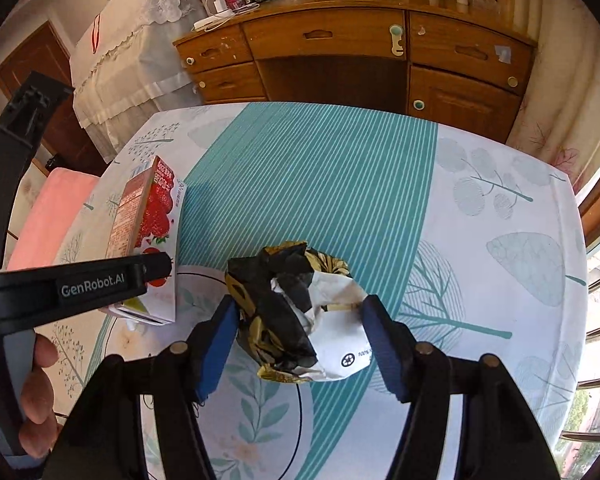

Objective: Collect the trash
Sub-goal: 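Grasp the black-gold wrapper with the right tool while the left tool grasps the pink juice carton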

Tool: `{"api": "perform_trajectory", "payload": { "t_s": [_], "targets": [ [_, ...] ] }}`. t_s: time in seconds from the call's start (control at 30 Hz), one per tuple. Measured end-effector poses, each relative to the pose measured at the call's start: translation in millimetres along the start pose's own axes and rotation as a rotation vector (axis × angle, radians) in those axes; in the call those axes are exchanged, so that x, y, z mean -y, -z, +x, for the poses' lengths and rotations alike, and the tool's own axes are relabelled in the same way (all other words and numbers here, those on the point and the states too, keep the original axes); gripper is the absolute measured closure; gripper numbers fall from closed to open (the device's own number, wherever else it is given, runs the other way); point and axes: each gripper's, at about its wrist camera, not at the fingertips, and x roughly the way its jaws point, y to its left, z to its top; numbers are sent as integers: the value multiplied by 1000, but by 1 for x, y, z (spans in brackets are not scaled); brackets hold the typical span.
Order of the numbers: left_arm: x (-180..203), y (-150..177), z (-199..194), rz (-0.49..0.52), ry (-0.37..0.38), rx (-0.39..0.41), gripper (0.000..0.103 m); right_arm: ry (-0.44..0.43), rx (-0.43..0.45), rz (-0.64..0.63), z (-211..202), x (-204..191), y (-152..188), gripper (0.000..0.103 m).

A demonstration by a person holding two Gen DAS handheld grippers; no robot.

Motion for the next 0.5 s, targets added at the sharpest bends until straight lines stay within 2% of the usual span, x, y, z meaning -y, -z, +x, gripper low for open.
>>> {"api": "perform_trajectory", "payload": {
  "t_s": [0.03, 0.1, 0.17, 0.33, 0.5],
  "targets": [
    [-2, 1, -2, -1, 1, 5, 65, 2, 6, 1, -3, 0, 0, 46],
    [-6, 6, -10, 7, -1, 33, 65, 4, 17, -3, -10, -3, -1, 60],
    [-12, 14, -23, 14, 2, 70, 66, 4, 33, 1, -20, -5, 0, 66],
    [-31, 33, -60, 32, 16, 142, 66, -29, 40, 48, -43, -9, 11, 66],
    [-51, 61, -103, 79, 31, 202, 66, -54, 84, 97, -80, -22, 32, 67]
  ]
}}
